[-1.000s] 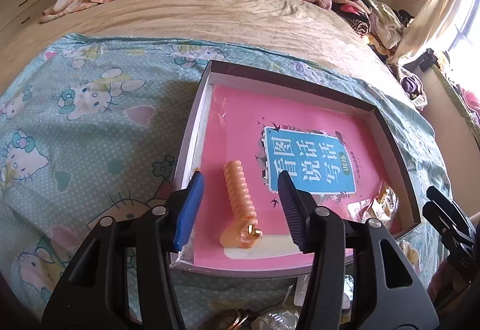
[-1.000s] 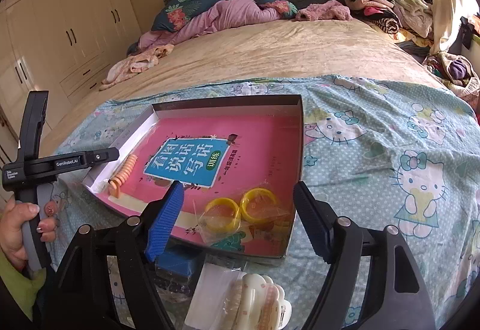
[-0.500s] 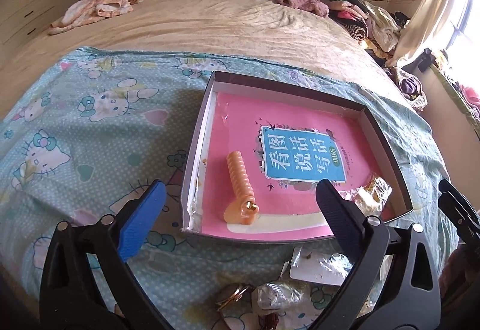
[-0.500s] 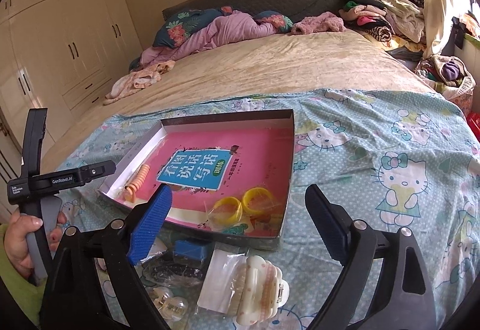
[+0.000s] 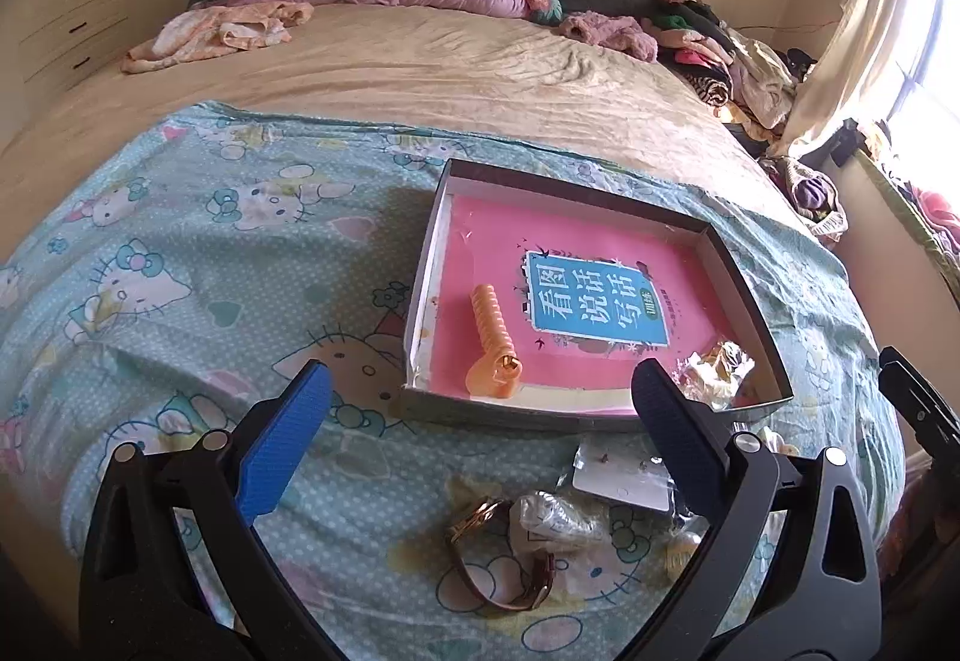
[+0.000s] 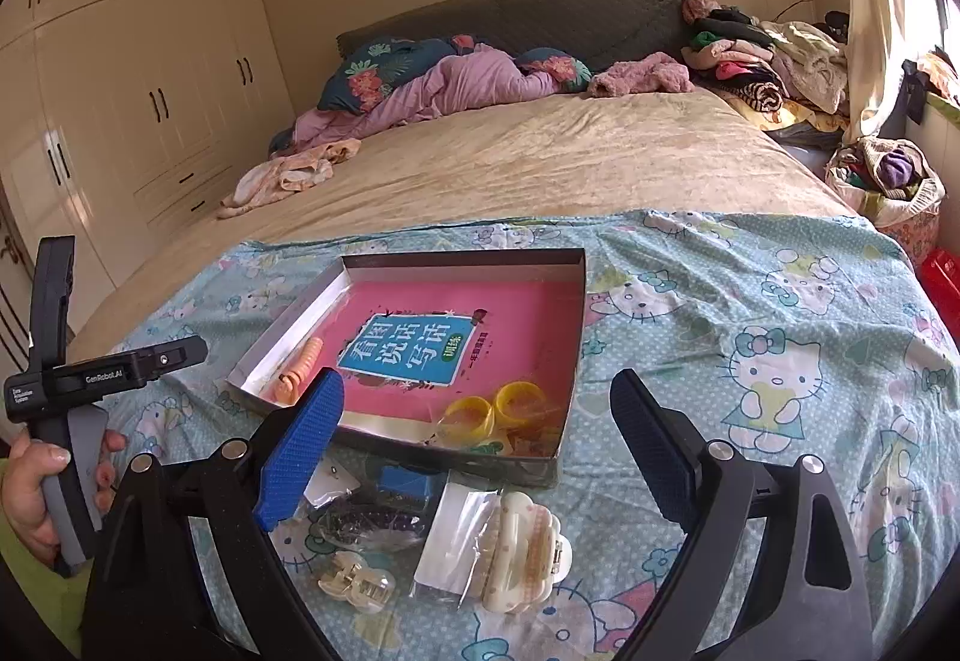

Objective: Organize jewelry
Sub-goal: 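Withdraw both open tools from the box toward the remaining jewelry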

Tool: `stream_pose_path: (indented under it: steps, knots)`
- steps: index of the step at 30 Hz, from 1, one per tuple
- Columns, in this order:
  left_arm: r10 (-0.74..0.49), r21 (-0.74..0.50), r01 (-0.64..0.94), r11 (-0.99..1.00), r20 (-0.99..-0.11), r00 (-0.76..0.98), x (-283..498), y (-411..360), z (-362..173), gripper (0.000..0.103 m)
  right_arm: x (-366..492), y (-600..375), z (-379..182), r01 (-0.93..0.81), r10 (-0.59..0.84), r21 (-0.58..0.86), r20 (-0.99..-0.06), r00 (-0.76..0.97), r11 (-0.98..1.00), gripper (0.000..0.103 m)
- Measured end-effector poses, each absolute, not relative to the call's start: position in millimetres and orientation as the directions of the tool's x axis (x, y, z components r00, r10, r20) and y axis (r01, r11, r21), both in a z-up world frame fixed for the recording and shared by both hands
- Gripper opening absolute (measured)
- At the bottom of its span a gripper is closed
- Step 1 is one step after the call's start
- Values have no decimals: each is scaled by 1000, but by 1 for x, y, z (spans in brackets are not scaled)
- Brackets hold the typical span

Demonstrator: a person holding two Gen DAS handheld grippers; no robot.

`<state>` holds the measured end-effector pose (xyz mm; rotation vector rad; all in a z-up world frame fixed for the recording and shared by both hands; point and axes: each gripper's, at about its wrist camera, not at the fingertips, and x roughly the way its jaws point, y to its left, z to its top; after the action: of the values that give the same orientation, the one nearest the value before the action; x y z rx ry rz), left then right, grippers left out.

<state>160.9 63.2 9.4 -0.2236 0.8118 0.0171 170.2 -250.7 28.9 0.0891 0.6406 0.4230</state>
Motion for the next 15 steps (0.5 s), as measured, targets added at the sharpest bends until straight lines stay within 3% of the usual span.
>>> stream_pose_path:
  steps: [15]
  knots:
    - [-61,-177,-98,979,-721,690,120,64,2,93,133,-238,25,-410,447,206,-588,674,889,90]
